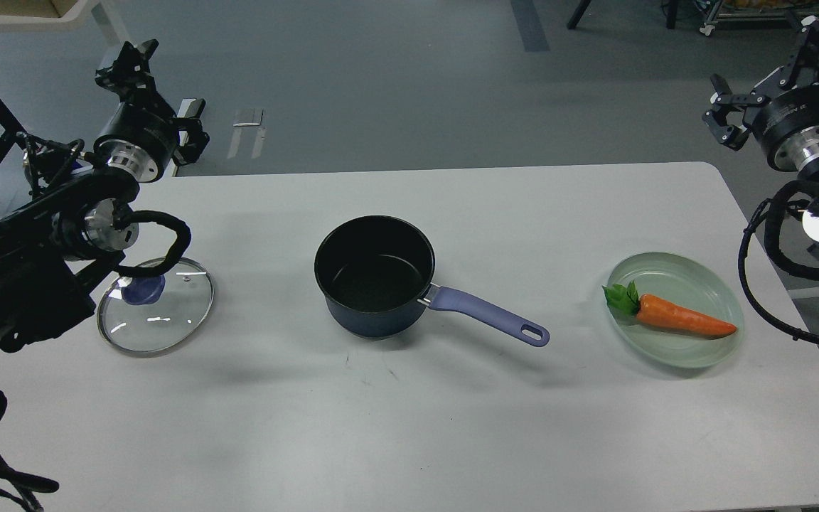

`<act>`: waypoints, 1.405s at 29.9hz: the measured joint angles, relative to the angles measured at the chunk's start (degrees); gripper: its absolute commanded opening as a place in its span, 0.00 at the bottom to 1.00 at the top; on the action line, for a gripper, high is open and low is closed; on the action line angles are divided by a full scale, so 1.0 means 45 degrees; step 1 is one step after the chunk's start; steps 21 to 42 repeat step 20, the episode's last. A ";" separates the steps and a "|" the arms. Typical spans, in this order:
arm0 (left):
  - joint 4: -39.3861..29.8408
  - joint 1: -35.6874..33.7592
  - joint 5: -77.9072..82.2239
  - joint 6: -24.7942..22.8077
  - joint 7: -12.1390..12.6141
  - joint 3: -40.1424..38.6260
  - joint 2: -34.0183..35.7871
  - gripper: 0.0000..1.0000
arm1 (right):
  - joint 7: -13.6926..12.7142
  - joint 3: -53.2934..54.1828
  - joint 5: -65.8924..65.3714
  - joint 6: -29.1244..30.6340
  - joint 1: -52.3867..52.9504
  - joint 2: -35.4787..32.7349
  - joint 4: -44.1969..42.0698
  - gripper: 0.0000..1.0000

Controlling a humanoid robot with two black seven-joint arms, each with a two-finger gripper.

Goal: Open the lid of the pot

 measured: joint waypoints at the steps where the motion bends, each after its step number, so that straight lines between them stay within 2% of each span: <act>1: -0.0009 0.0065 0.0001 -0.0056 0.0000 -0.0092 0.0002 0.99 | -0.0006 0.0257 0.0037 0.0140 -0.0149 0.0155 -0.0030 1.00; 11: -0.0091 0.0429 -0.0156 -0.0961 -0.0028 -0.0594 0.0071 1.00 | -0.0515 0.1109 0.1036 0.1345 -0.0624 0.1497 -0.1136 1.00; 20: -0.0086 0.0873 -0.0161 -0.1250 -0.0023 -0.0955 0.0164 1.00 | -0.0555 0.1042 0.1002 0.2079 -0.0900 0.1865 -0.1205 1.00; 42: -0.0086 0.0873 -0.0161 -0.1250 -0.0023 -0.0955 0.0164 1.00 | -0.0555 0.1042 0.1002 0.2079 -0.0900 0.1865 -0.1205 1.00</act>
